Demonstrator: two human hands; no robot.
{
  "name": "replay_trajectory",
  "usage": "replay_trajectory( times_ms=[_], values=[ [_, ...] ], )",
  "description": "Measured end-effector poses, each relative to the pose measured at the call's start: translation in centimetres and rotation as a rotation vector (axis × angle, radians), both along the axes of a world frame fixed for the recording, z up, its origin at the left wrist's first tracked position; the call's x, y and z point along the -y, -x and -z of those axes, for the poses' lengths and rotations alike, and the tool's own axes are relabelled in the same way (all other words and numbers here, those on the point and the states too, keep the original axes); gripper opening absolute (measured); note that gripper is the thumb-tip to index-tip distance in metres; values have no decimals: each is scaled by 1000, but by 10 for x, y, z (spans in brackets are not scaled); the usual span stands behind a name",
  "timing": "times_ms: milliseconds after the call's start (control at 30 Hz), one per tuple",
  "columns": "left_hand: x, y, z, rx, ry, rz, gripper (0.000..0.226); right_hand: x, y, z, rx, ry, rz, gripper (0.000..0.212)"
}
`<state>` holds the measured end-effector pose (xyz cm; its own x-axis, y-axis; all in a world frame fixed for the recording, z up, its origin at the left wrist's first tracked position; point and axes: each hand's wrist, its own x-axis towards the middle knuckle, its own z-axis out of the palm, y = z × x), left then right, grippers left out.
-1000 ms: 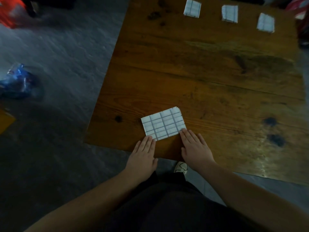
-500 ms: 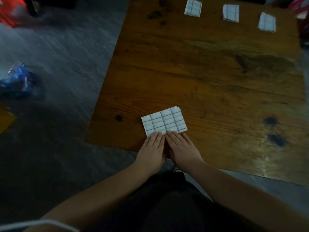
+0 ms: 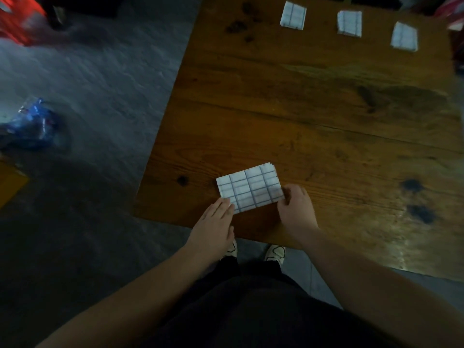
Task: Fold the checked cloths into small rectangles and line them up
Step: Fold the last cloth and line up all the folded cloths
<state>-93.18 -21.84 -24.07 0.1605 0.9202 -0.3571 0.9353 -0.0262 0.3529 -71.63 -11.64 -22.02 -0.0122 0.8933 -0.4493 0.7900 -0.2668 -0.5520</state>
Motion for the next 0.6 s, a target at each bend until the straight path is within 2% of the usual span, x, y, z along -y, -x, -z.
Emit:
replay_trajectory(
  times_ms=[133, 267, 467, 600],
  values=[
    [-22, 4, -4, 45, 2, -42, 61, -21, 15, -2, 70, 77, 65, 53],
    [-35, 10, -1, 44, 55, -42, 60, -29, 28, 6, 151, 123, 93, 47],
    [-42, 14, 2, 33, 26, -45, 53, -35, 37, 7, 133, 203, 211, 35],
    [-46, 15, 0, -10, 14, 7, 60, -35, 36, 4, 156, 238, 181, 29]
  ],
)
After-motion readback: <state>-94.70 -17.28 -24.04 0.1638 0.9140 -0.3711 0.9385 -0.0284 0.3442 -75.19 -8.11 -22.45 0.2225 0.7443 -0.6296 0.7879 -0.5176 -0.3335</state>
